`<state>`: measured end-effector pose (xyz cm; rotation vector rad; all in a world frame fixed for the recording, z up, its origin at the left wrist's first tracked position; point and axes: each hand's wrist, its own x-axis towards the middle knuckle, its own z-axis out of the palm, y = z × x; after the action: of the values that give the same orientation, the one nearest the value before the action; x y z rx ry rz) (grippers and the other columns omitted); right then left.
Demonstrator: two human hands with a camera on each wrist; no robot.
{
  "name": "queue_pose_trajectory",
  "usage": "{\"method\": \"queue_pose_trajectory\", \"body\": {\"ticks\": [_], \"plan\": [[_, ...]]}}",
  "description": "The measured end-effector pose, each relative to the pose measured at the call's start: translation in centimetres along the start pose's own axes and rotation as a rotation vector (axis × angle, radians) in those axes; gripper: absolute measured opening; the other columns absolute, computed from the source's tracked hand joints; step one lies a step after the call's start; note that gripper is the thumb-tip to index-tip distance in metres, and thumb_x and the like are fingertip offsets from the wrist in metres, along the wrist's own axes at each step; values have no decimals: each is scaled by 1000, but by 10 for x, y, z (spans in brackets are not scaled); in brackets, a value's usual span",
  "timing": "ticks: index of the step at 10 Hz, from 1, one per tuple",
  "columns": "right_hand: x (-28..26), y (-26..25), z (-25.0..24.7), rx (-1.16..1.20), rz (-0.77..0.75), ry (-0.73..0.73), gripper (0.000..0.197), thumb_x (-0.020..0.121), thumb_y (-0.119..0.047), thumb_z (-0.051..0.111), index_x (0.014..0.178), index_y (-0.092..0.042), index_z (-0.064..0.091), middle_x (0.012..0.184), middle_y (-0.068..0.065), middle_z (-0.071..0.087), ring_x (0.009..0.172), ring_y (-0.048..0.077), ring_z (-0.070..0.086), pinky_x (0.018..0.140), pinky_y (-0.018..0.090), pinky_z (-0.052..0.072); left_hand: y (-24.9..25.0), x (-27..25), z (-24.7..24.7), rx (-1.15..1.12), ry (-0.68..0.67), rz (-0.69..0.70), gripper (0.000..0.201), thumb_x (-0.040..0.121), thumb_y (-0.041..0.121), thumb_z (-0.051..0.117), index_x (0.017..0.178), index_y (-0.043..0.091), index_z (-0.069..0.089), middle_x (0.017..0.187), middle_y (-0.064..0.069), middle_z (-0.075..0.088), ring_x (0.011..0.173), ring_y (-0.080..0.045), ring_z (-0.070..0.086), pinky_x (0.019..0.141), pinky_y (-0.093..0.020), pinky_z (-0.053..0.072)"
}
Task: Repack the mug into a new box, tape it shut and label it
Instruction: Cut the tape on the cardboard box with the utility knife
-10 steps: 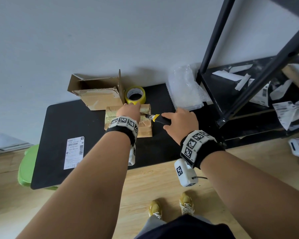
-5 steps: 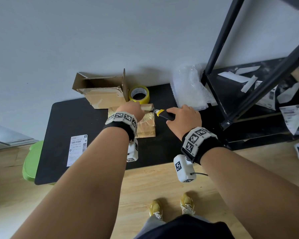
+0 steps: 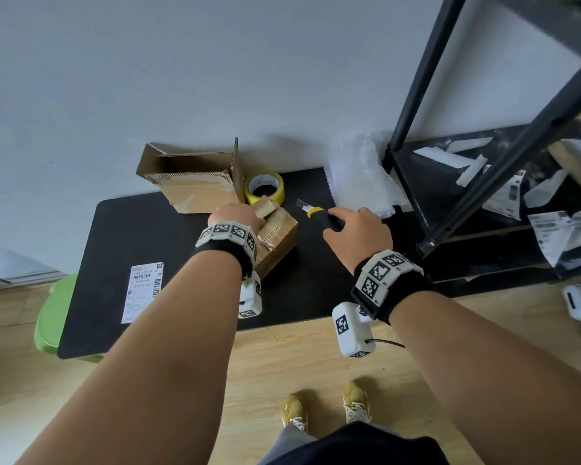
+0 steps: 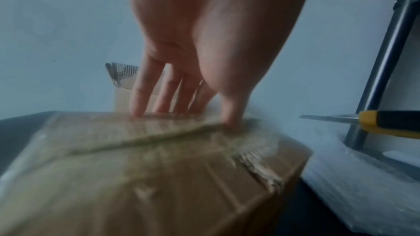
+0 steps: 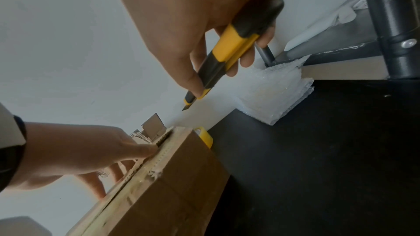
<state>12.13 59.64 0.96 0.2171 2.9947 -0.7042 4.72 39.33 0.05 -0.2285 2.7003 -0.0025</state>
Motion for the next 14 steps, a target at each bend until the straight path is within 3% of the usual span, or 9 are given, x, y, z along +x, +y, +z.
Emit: {"method": "queue_pose_trajectory", "body": {"ticks": [1, 2, 3, 4, 6, 7, 9, 11, 14], "plan": [[-1, -1, 2, 44, 6, -10, 43, 89, -37, 55, 132, -35, 57, 103, 6, 60, 97, 28, 59, 86, 42, 51, -3, -5, 0, -120, -7, -51, 42, 98, 46, 43, 91, 8, 60, 84, -9, 60, 87, -29, 58, 74, -35, 44], [-2, -3, 5, 118, -28, -1, 24, 89, -40, 53, 107, -32, 67, 82, 3, 59, 78, 25, 60, 66, 34, 52, -9, -13, 4, -303, 45, -117, 35, 101, 29, 40, 126, 11, 56, 98, -12, 59, 94, -32, 58, 77, -35, 47], [-2, -5, 5, 156, -49, -28, 21, 89, -40, 52, 98, -28, 67, 76, 2, 62, 70, 21, 59, 59, 30, 48, -9, -9, 13, -455, 45, -160, 36, 98, 23, 43, 130, 9, 52, 98, -11, 59, 94, -32, 58, 80, -36, 49], [-3, -4, 1, 211, -57, -69, 26, 91, -37, 52, 106, -23, 68, 87, 2, 69, 80, 21, 63, 73, 37, 55, -1, 0, 26, -759, 55, -220, 48, 99, 36, 39, 128, 1, 56, 129, -20, 57, 117, -37, 56, 96, -48, 49], [-6, 1, -5, 232, -53, -107, 32, 94, -36, 49, 120, -27, 66, 101, -2, 72, 95, 19, 64, 83, 34, 53, 12, 5, 29, -920, 22, -259, 47, 99, 31, 39, 134, 1, 48, 131, -22, 54, 117, -38, 56, 95, -46, 50], [-6, 5, -6, 214, -45, -157, 33, 95, -36, 48, 121, -26, 66, 97, -2, 71, 91, 18, 64, 78, 32, 52, 16, 1, 19, -961, -16, -460, 66, 92, 55, 47, 133, 4, 47, 119, -17, 56, 100, -36, 64, 88, -43, 55], [-7, 6, -2, 153, -26, -235, 31, 98, -34, 44, 114, -21, 67, 84, -1, 62, 77, 19, 58, 67, 29, 42, 23, -24, 15, -569, 149, -379, 51, 95, 20, 49, 139, 3, 29, 139, -16, 37, 125, -31, 45, 96, -38, 43], [-11, 4, -5, 113, 29, -221, 29, 98, -33, 40, 102, -18, 64, 85, 3, 62, 77, 23, 58, 66, 31, 41, 27, -37, 25, -124, 145, 225, 52, 90, 26, 60, 137, 14, 42, 145, -3, 40, 135, -25, 34, 110, -44, 34], [-20, 4, -16, 111, 8, -276, 26, 98, -29, 43, 93, -16, 65, 79, 3, 61, 75, 23, 59, 62, 31, 43, 20, -49, 25, 36, 147, 258, 63, 81, 38, 72, 134, 21, 43, 147, -4, 29, 136, -28, 27, 98, -44, 46]]}}
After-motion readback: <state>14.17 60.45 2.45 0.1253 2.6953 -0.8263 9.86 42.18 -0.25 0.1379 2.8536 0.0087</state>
